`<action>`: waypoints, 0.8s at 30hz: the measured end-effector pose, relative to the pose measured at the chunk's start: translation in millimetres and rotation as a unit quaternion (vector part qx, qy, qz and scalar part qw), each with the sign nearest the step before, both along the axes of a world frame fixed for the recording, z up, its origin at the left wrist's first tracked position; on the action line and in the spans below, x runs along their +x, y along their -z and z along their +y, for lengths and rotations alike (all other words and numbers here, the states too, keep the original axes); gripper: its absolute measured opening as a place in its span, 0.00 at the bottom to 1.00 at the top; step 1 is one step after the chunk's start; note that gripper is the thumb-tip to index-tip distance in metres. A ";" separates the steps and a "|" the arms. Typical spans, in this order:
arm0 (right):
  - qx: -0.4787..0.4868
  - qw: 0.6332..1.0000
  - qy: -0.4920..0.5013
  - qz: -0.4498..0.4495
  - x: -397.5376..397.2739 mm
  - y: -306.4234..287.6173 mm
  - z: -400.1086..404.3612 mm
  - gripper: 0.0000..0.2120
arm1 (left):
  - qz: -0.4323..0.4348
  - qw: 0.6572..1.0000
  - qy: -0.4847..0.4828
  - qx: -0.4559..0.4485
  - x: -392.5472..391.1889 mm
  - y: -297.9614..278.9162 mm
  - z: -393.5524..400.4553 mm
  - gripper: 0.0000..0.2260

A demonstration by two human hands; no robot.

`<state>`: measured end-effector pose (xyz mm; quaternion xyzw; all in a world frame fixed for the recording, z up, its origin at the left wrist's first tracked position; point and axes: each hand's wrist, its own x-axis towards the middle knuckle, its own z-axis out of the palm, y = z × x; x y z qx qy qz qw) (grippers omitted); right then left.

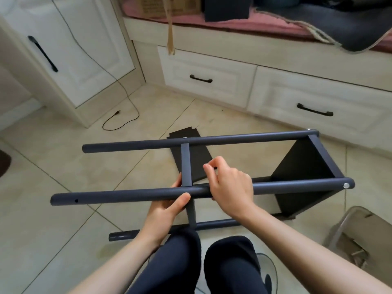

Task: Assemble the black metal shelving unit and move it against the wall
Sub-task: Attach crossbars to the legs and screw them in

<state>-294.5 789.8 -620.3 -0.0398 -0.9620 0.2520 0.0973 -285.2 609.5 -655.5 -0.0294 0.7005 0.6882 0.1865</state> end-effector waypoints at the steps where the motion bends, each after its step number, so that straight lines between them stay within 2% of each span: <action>1: 0.000 1.000 0.004 0.001 -2.1 1.2 -1.0 0.12 | -0.002 1.000 0.001 0.003 -1.9 0.7 -1.4 0.20; 4: 0.002 1.000 0.011 -0.005 -6.6 1.7 -3.0 0.12 | 0.002 1.000 0.011 0.006 -6.2 0.9 -3.0 0.25; 7: 0.004 1.000 0.014 -0.024 -7.2 1.0 -3.2 0.13 | -0.015 1.000 0.006 -0.009 -3.0 -6.5 -1.5 0.33; 8: 0.004 0.999 0.014 -0.030 -7.1 0.5 -3.4 0.12 | -0.027 0.999 0.000 -0.031 -0.5 -10.4 -0.6 0.35; 11: -0.002 0.999 0.017 -0.048 -7.9 -2.0 -4.3 0.12 | -0.036 0.987 0.012 -0.159 6.2 -22.0 -2.3 0.32; 12: -0.003 0.998 0.019 -0.052 -8.1 -2.8 -4.9 0.13 | -0.027 0.976 0.035 -0.212 6.0 -24.9 -4.3 0.35; 14: -0.004 0.998 0.019 -0.060 -7.4 -4.4 -6.2 0.12 | -0.030 0.947 0.080 -0.308 2.3 -32.7 -7.7 0.39; 19: 0.020 0.998 -0.003 -0.066 -0.6 -5.4 -6.5 0.14 | 0.011 0.853 0.134 -0.505 -8.0 -57.9 -4.6 0.29; 22: 0.024 0.998 -0.008 -0.062 -1.8 -5.5 -5.3 0.14 | 0.149 0.757 0.107 -0.627 -14.1 -74.2 -0.8 0.27; 24: 0.031 0.998 -0.010 -0.053 -3.4 -5.8 -4.7 0.14 | 0.256 0.700 0.095 -0.660 -21.7 -82.2 -1.1 0.27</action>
